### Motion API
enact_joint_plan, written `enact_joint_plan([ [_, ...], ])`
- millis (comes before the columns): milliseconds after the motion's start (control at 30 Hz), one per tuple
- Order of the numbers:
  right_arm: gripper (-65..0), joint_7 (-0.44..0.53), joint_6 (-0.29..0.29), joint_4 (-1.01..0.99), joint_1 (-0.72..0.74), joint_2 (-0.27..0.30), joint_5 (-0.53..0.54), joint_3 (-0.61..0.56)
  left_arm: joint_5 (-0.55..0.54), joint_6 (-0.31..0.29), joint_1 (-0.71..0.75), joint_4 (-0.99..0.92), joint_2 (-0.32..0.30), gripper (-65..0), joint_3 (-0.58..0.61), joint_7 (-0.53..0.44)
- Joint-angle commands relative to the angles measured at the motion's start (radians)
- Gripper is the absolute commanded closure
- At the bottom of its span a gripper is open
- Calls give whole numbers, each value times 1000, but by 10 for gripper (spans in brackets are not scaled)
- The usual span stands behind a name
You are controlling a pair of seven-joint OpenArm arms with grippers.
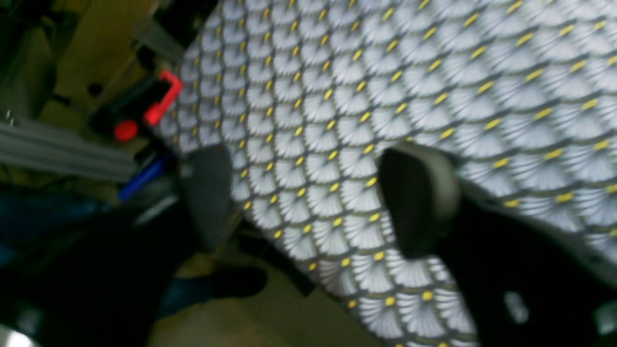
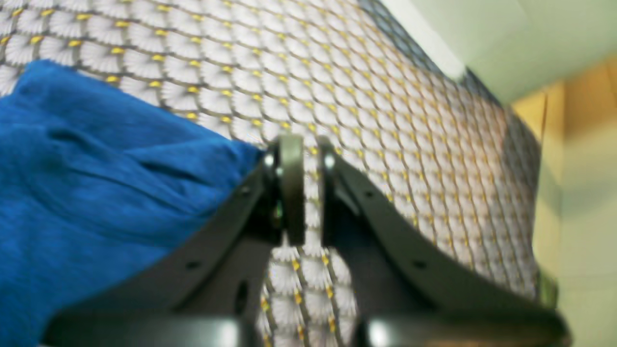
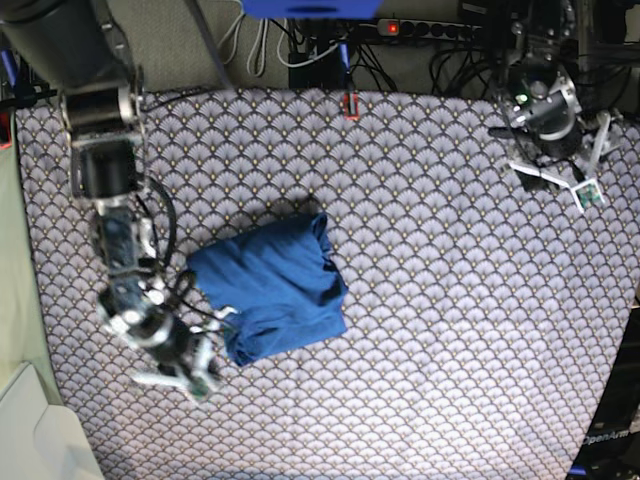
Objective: Fold the T-shirt properly
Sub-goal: 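Release the shirt and withdraw the right gripper from the bundle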
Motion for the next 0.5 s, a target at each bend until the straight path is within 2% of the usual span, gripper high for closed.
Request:
enact_joint_plan([
  [0, -14, 7, -8, 33, -1, 19, 4, 38, 20, 10, -16, 23, -10, -357, -2, -20],
  [100, -10, 8, -8, 71, -91, 31, 4, 117, 22, 10, -59, 18, 7, -207, 3, -14],
  [267, -10, 11, -8, 84, -186, 31, 7, 161, 31, 10, -71, 18, 22, -79, 10, -14],
  [333, -9, 11, -8, 82, -217, 27, 9, 167, 31, 10, -71, 18, 22, -7, 10, -14],
  [467, -9, 11, -8, 82, -252, -3, 9, 167, 31, 10, -64, 20, 22, -3, 4, -14],
])
